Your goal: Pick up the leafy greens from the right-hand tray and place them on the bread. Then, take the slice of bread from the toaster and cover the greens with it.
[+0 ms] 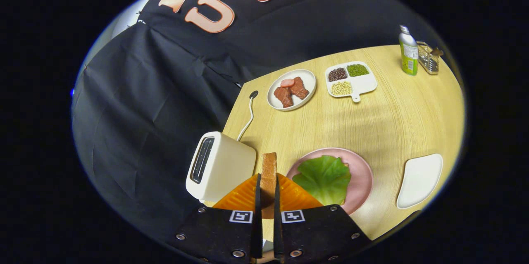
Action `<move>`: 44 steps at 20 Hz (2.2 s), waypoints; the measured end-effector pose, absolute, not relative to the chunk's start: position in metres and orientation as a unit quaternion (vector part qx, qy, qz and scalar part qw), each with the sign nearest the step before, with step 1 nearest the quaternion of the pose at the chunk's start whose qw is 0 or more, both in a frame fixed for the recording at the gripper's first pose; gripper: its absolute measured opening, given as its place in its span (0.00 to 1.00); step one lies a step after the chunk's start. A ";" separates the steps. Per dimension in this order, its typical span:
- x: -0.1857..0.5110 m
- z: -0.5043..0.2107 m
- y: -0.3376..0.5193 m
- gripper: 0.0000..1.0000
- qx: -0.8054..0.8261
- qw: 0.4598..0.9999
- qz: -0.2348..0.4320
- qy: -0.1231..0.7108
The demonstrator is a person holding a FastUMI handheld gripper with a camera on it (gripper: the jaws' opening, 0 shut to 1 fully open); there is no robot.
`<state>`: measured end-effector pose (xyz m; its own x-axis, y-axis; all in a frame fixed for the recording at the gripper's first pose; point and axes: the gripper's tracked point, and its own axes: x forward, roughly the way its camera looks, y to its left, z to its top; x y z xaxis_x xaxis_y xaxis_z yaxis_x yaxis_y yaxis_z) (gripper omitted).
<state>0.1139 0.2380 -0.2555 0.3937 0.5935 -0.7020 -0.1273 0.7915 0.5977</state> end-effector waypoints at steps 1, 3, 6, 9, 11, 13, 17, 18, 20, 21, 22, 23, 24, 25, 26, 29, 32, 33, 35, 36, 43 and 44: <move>0.116 -0.261 0.233 0.11 0.240 0.801 0.224 0.501; 0.115 -0.271 0.229 0.11 0.258 0.795 0.227 0.499; 0.110 -0.289 0.224 0.11 0.279 0.785 0.237 0.500; 0.109 -0.305 0.221 0.11 0.296 0.777 0.244 0.499; 0.109 -0.320 0.217 0.11 0.302 0.775 0.244 0.499; 0.110 -0.334 0.210 0.11 0.305 0.774 0.238 0.501; 0.110 -0.352 0.196 0.11 0.308 0.778 0.230 0.497; 0.108 -0.356 0.194 0.11 0.307 0.778 0.229 0.498; 0.106 -0.363 0.190 0.11 0.306 0.779 0.227 0.497; 0.106 -0.365 0.189 0.11 0.307 0.780 0.225 0.496; 0.107 -0.369 0.187 0.12 0.309 0.780 0.224 0.496; 0.106 -0.373 0.186 0.13 0.311 0.778 0.223 0.498; 0.106 -0.376 0.184 0.15 0.310 0.779 0.219 0.498; 0.106 -0.379 0.181 0.16 0.305 0.783 0.215 0.497; 0.106 -0.383 0.178 0.20 0.297 0.787 0.211 0.497; 0.107 -0.382 0.178 0.30 0.289 0.793 0.207 0.494; 0.114 -0.372 0.172 0.40 0.282 0.811 0.198 0.473; 0.116 -0.366 0.169 0.44 0.283 0.816 0.197 0.464; 0.118 -0.357 0.161 0.55 0.281 0.826 0.191 0.449; 0.122 -0.350 0.157 0.56 0.277 0.837 0.187 0.434; 0.134 -0.254 0.113 0.62 0.165 0.930 0.160 0.287; 0.131 -0.238 0.107 0.63 0.153 0.939 0.153 0.268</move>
<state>0.1306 0.1075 -0.2382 0.8093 0.3690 -0.4571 -0.2052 0.9067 0.3685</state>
